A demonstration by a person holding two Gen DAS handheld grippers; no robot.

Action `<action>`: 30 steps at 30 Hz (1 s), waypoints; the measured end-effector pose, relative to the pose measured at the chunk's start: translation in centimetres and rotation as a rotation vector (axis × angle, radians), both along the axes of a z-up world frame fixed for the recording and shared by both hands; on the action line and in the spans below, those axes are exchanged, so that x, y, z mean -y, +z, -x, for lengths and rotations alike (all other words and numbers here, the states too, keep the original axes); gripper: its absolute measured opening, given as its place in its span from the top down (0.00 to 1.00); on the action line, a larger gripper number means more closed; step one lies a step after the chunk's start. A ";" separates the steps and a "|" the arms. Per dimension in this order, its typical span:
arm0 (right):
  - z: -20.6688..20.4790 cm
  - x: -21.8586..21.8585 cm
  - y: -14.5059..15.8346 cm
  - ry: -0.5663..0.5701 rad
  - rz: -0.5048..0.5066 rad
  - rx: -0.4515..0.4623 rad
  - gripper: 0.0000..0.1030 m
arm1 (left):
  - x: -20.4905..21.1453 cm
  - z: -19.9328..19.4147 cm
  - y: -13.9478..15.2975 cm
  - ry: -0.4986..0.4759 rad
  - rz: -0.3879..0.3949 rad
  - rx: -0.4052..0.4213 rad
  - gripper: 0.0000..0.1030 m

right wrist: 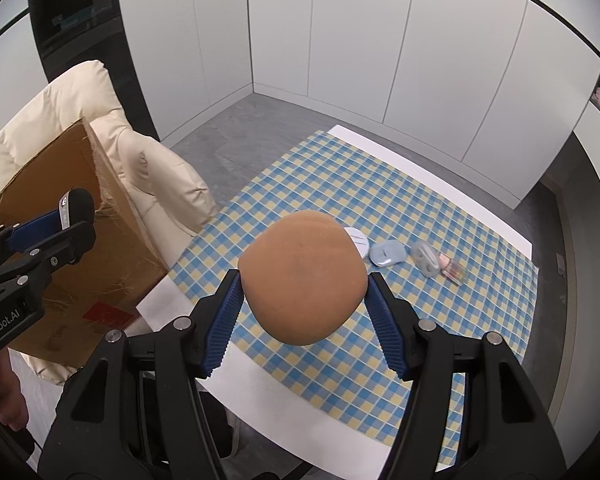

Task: Organize objects
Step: 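Carry the black puff and tan sponge toward the cardboard box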

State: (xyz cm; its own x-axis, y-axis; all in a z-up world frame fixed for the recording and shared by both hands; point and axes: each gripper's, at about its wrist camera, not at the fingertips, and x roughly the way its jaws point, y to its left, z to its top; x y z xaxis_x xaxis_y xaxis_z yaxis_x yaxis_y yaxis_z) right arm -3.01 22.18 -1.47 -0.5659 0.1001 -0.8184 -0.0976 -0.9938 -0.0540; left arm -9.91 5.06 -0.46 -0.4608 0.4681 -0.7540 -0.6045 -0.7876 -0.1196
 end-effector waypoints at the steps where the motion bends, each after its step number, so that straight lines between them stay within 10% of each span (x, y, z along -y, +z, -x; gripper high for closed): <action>1: 0.1 0.2 0.0 0.005 0.000 -0.001 0.37 | 0.2 0.1 0.0 0.007 -0.001 -0.001 0.53; 30: 2.3 8.4 0.0 0.165 -0.014 -0.014 0.37 | 7.1 2.3 -0.4 0.141 0.011 -0.009 0.53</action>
